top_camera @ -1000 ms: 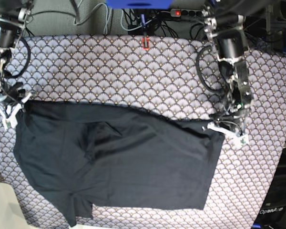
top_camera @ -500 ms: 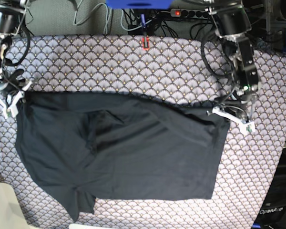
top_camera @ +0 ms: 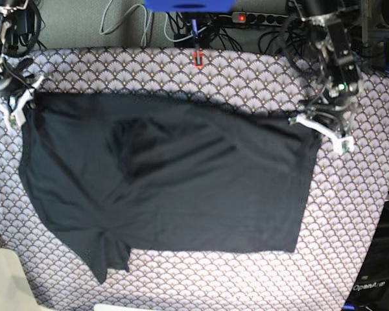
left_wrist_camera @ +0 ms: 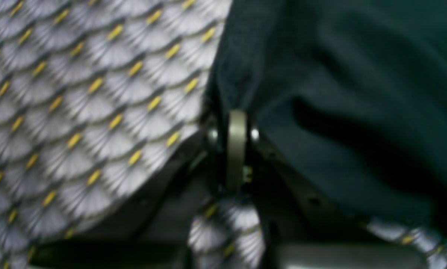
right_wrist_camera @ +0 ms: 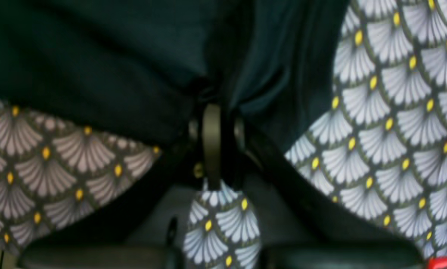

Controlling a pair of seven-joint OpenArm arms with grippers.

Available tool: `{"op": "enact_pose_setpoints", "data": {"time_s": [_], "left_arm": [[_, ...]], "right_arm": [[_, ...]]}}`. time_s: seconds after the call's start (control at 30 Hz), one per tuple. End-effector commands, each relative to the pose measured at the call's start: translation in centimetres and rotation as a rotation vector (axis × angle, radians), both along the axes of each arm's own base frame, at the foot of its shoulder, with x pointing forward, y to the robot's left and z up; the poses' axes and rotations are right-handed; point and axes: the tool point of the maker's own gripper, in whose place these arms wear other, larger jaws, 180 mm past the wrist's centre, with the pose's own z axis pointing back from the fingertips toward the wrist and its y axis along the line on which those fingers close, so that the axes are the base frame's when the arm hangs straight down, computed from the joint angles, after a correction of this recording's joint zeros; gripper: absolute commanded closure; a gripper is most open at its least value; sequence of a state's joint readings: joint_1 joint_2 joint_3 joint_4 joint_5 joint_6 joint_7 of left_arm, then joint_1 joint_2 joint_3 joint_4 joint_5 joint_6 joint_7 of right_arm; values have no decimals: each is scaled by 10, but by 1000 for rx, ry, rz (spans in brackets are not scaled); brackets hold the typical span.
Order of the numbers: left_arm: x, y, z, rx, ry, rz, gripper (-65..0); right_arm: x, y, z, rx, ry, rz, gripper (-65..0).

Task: Fold the T-shirt properly
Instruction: 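Pull the held fold edge with both grippers away from the hem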

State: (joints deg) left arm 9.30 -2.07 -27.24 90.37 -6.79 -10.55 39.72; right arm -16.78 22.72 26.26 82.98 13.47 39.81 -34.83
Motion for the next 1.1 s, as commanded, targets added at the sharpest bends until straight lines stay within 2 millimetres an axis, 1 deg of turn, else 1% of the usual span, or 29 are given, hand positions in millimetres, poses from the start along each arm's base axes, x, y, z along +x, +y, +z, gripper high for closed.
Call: {"op": "enact_pose_setpoints", "data": {"time_s": [0.0, 0.1, 0.23, 0.33, 0.43, 0.5, 0.7, 0.77, 0.8, 0.87, 0.97, 1.07], "left_arm": [[7, 3, 14, 18, -50, -4, 0], [-3, 4, 10, 25, -32, -5, 0], [-15, 12, 12, 41, -25, 8, 0], [-22, 10, 10, 37, -19, -31, 0], [-28, 22, 11, 44, -20, -22, 0], [-37, 26, 6, 42, -1, -20, 0], [-55, 25, -2, 45, 39, -35, 0], [-59, 25, -5, 44, 50, -35, 0], [-63, 25, -8, 41, 61, -34, 0], [-65, 25, -10, 40, 65, -34, 0], [-64, 25, -9, 40, 64, -33, 0], [-63, 26, -7, 44, 58, -35, 0]], "right_arm": [[1, -9, 8, -19, -15, 1, 0], [-8, -13, 8, -18, -23, -12, 0], [-21, -12, 4, -11, -15, -9, 0], [-32, -9, 0, 3, -13, -19, 0], [-40, -11, -1, 14, -28, -48, 0], [-45, -12, -2, 14, -21, -52, 0], [-62, -9, -6, 30, -19, -68, 0], [-63, -13, -4, 29, -35, -83, 0], [-68, -14, -5, 28, -28, -88, 0], [-74, -14, -7, 28, -13, -87, 0], [-76, -7, -10, 44, -14, -96, 0], [-77, -7, -11, 45, -11, -97, 0]]}}
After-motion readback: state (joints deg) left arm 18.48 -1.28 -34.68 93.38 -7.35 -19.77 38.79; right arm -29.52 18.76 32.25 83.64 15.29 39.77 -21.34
